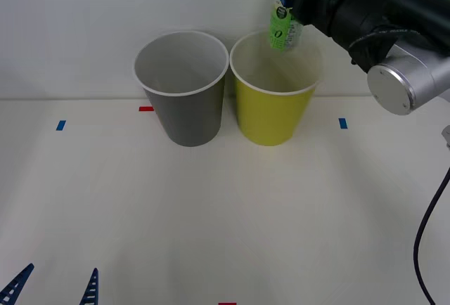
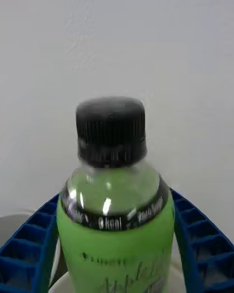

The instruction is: Put cans in the gray bin and PET bottles in the light green bin.

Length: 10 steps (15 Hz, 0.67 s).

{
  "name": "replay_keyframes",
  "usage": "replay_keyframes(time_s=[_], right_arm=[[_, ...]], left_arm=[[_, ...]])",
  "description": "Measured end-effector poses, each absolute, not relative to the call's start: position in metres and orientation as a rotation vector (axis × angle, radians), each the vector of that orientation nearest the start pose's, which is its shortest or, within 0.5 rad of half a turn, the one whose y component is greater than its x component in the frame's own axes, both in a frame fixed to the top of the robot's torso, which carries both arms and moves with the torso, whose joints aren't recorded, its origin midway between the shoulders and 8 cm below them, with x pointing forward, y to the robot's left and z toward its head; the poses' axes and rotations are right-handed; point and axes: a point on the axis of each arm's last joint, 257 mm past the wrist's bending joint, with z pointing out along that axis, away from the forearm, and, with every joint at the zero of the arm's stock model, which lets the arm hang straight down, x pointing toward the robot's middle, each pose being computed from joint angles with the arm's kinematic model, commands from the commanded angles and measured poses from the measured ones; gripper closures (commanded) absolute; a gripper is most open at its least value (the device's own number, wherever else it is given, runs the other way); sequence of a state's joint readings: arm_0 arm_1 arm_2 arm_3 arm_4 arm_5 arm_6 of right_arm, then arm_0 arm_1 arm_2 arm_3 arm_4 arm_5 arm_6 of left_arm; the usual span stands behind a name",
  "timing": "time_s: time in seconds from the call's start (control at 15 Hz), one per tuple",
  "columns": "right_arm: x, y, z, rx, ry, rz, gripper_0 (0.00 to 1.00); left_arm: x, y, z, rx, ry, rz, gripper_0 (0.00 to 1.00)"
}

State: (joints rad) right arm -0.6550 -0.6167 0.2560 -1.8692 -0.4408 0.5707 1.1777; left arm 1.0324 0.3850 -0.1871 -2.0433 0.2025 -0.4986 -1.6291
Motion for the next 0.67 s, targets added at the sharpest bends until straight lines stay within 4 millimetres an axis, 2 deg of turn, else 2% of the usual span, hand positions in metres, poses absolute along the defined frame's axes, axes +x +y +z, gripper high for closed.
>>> replay_keyframes(time_s=[0.27,0.4,0.67], right_arm=[[0.581,-0.101,0.099,-0.375,1.395,0.366,0.06],[0.568,-0.104,0.101,-0.379,1.404,0.362,0.07],[0.513,-0.128,0.079,-0.364,1.405,0.378,0.07]], left_arm=[[0.232,0.287,-0.265,0.088,1.655,0.063,0.0],[0.232,0.287,-0.265,0.088,1.655,0.063,0.0],[0.232,0.287,-0.265,0.088,1.655,0.063,0.0]])
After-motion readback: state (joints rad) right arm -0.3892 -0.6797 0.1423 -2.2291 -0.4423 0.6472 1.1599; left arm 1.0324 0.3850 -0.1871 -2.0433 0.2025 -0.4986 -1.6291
